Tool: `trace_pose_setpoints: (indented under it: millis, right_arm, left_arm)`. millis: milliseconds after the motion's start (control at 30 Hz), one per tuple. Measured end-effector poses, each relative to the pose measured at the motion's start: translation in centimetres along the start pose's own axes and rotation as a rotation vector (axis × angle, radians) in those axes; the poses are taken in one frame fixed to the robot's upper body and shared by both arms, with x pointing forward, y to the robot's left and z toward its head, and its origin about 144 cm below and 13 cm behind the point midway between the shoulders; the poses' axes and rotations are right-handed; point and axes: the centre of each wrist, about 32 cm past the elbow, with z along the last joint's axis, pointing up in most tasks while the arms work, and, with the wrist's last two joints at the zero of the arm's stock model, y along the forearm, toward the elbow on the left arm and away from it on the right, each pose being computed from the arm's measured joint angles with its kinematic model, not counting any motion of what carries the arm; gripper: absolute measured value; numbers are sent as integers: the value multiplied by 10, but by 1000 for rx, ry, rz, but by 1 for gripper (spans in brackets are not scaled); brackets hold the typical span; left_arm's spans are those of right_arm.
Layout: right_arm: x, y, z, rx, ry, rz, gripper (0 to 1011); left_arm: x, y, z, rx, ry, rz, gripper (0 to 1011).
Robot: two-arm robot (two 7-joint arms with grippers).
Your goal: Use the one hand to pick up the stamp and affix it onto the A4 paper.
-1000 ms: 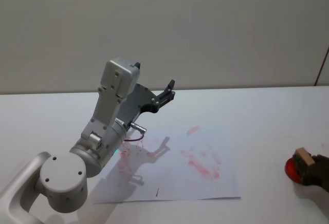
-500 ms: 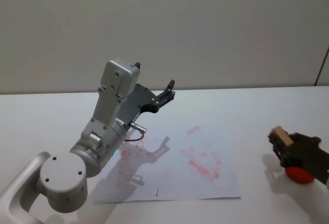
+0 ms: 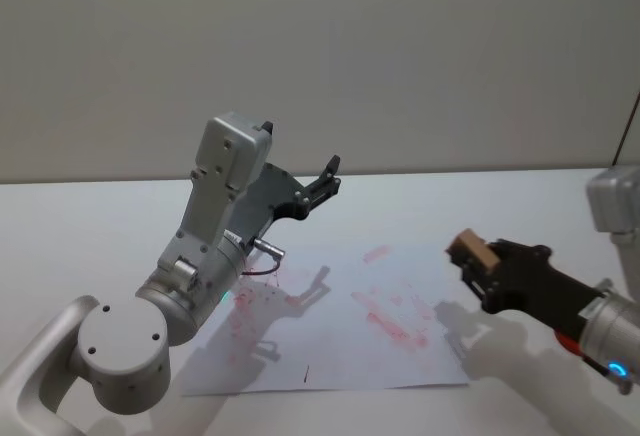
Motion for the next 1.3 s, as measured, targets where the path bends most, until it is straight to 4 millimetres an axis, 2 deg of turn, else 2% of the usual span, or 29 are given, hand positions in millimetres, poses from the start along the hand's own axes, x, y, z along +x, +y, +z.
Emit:
trace_pose_setpoints:
  millis: [533,800,1300]
  right_arm:
    - [-11,43,0,-1,17,249,220]
    - [-14,67,-7,-72,-1,380,220]
    - [-13,87,-17,-238,-83,467,220]
  left_arm:
    - [0,0,0,0,0,0,1001]
    - [0,0,0,0,0,0,1001]
    - [0,0,0,0,0,0,1001]
